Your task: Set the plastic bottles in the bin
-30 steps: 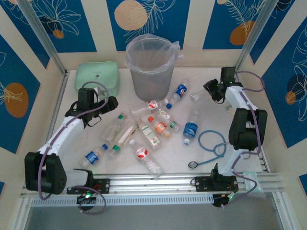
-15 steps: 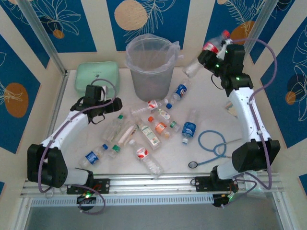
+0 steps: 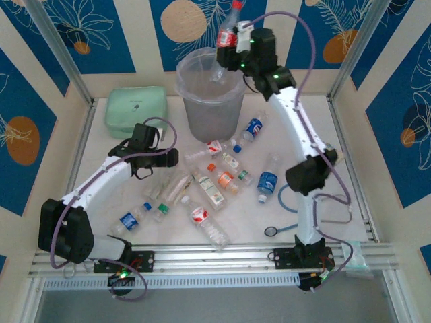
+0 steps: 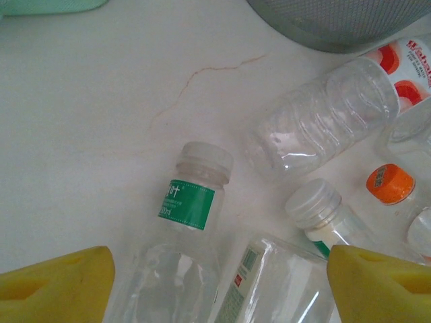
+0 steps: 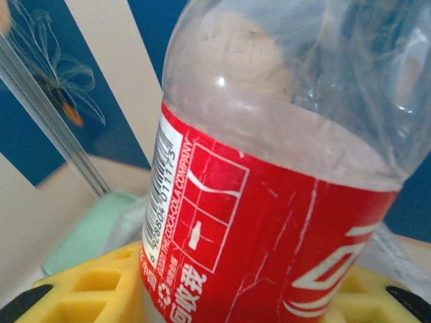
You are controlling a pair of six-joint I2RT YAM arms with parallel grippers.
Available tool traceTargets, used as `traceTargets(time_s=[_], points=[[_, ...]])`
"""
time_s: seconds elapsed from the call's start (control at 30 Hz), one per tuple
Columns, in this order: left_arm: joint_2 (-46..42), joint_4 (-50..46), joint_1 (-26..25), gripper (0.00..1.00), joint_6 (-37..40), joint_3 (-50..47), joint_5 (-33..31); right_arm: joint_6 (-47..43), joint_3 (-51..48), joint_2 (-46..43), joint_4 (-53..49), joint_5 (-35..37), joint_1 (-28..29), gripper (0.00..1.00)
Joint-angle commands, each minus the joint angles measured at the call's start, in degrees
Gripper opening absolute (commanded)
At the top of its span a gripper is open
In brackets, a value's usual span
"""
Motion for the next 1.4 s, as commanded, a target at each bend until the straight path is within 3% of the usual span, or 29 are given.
traceTargets(time_s=[0.0, 0.13, 0.4, 0.6, 0.8, 0.93, 1.13, 1.3, 1.37], points=[[0.65, -2.46, -0.37, 0.78, -0.17, 1.46, -1.33, -5.76, 10.06, 7.71, -9.02, 3.08, 1.58, 0.32], [1.32, -5.29, 0.8, 0.74, -3.63, 1.32, -2.52, -2.29, 14.15, 14.0, -12.74, 2.41, 1.61, 0.32], [-0.01, -6.69, 1.68, 0.74, -5.43, -1.02, -1.34, -2.25, 7.65, 14.04, -11.02, 2.4, 2.14, 0.34], [-0.29, -9.75, 1.84, 0.79, -4.55, -1.66, -1.38, -2.34, 7.61, 14.62, -12.27, 1.93, 2.05, 0.6], [-0.06, -10.16, 1.87, 0.8, -4.48, -1.77, -1.28, -2.49, 9.1, 14.54, -13.18, 0.53, 1.53, 0.77], [1.26, -12.52, 1.88, 0.86, -3.61, -0.36, -3.04, -3.74, 13.38, 13.95, -15.81, 0.76, 1.87, 0.97], [2.79, -15.21, 1.83, 0.87, -1.71, 0.94, -5.43, -7.79, 12.35, 5.58, -18.32, 2.87, 3.81, 0.99], [4.14, -14.91, 1.84, 0.92, 0.37, 0.22, -3.64, -0.32, 5.26, -5.23, -23.54, 5.1, 1.88, 0.99], [4.25, -13.79, 1.84, 0.92, 0.76, -0.63, -3.02, 1.49, -2.61, -11.41, -23.77, 4.56, 0.73, 0.99]])
